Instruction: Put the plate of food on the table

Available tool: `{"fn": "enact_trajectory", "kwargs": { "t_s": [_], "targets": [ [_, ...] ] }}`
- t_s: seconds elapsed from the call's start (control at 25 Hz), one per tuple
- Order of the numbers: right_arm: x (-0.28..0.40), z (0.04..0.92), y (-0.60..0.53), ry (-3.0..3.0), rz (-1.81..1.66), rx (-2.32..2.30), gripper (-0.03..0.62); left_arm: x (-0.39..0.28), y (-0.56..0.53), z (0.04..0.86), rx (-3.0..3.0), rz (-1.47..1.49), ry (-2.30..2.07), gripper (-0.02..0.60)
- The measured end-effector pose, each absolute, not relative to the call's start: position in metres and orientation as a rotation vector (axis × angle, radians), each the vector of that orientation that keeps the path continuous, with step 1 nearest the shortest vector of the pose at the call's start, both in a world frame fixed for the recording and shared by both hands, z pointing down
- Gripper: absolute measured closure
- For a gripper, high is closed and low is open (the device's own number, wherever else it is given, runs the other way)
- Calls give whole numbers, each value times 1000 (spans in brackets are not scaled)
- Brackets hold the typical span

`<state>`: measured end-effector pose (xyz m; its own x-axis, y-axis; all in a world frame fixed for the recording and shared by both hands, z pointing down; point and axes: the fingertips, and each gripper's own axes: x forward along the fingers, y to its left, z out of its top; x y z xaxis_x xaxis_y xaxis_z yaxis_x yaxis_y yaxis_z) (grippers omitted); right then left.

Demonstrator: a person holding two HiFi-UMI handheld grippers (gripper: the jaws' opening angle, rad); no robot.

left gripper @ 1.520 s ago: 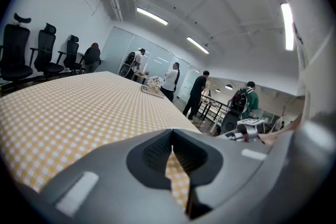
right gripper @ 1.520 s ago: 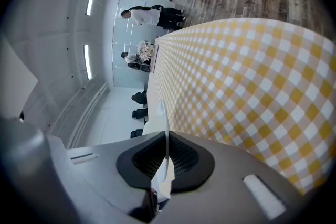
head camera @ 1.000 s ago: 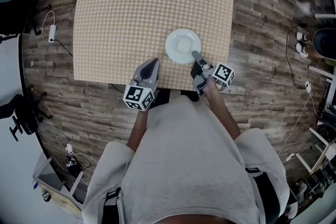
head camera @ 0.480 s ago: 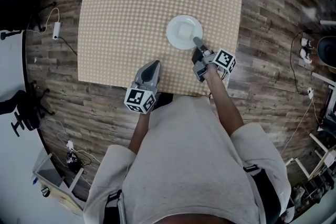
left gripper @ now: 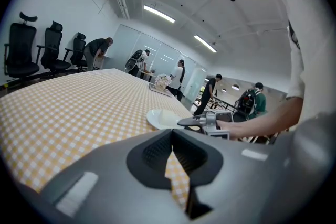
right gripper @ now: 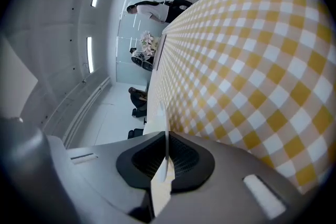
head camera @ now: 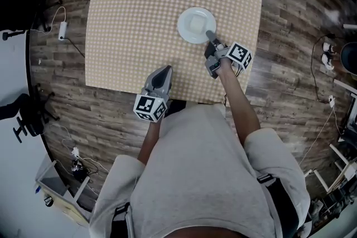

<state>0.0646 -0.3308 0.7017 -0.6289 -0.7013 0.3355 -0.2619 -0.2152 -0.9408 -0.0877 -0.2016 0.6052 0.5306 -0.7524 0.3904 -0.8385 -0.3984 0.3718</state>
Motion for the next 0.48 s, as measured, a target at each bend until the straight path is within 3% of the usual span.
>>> {"fn": "enact_trajectory", "kwargs": {
  "t_s": [0.48],
  "targets": [
    [60,716,-328,1776,-1944,-1275,583,-99,-201,608,2232,213,-1299,574]
  ]
}}
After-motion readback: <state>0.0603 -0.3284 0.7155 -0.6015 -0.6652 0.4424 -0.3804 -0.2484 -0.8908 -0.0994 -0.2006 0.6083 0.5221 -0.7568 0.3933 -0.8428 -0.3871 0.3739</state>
